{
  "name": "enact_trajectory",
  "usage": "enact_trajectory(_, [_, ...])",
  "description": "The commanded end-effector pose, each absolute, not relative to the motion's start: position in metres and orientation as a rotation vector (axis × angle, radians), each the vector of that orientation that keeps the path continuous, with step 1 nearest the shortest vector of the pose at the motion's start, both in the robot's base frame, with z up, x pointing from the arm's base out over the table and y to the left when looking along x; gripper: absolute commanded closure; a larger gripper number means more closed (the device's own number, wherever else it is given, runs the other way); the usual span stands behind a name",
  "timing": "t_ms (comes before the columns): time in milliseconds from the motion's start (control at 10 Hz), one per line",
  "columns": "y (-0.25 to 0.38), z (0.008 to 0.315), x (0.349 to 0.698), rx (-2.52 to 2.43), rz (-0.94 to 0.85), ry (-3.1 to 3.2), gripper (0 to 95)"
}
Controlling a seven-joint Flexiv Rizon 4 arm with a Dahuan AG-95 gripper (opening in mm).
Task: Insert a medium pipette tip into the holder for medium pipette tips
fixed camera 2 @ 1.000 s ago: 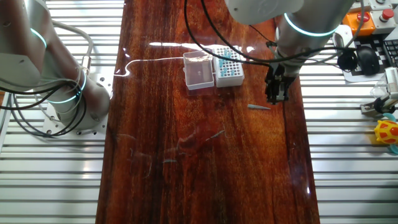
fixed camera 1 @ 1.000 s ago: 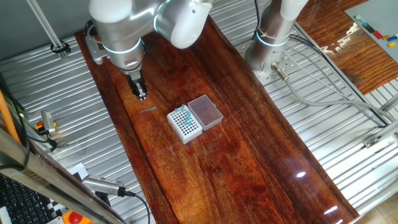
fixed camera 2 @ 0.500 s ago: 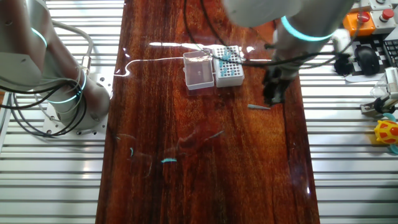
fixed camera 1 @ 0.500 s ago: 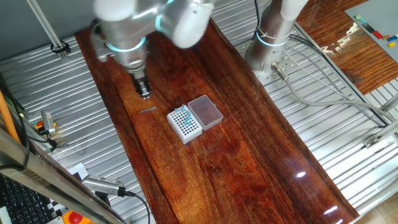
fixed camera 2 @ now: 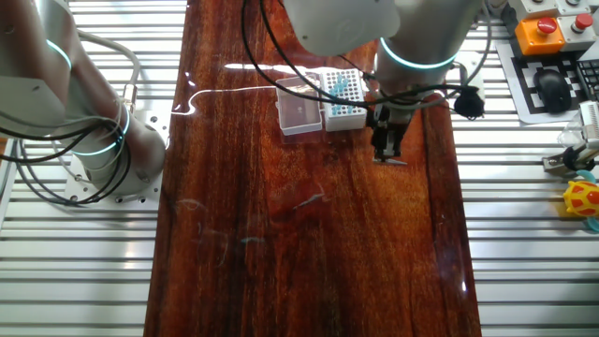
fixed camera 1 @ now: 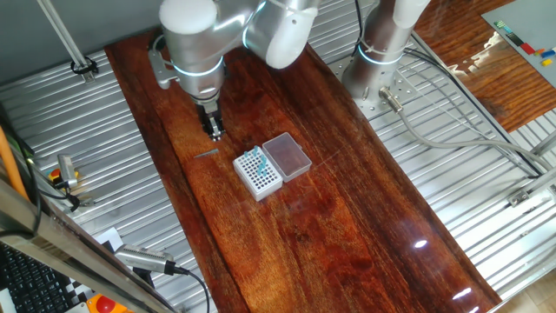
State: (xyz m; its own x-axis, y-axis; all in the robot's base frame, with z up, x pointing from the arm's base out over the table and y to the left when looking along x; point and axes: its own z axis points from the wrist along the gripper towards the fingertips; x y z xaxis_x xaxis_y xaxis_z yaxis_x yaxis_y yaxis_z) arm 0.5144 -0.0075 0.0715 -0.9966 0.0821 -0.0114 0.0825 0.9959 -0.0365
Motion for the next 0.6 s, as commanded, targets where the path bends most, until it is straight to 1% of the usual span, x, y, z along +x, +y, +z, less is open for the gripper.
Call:
enact_trajectory(100, [-0.0087, 0.0742, 0.5114, 0.166, -0.063, 3.145, 76.0])
enact_trajectory(600, [-0.0054, 0.0667, 0.5096, 0.245, -0.031, 3.132, 76.0])
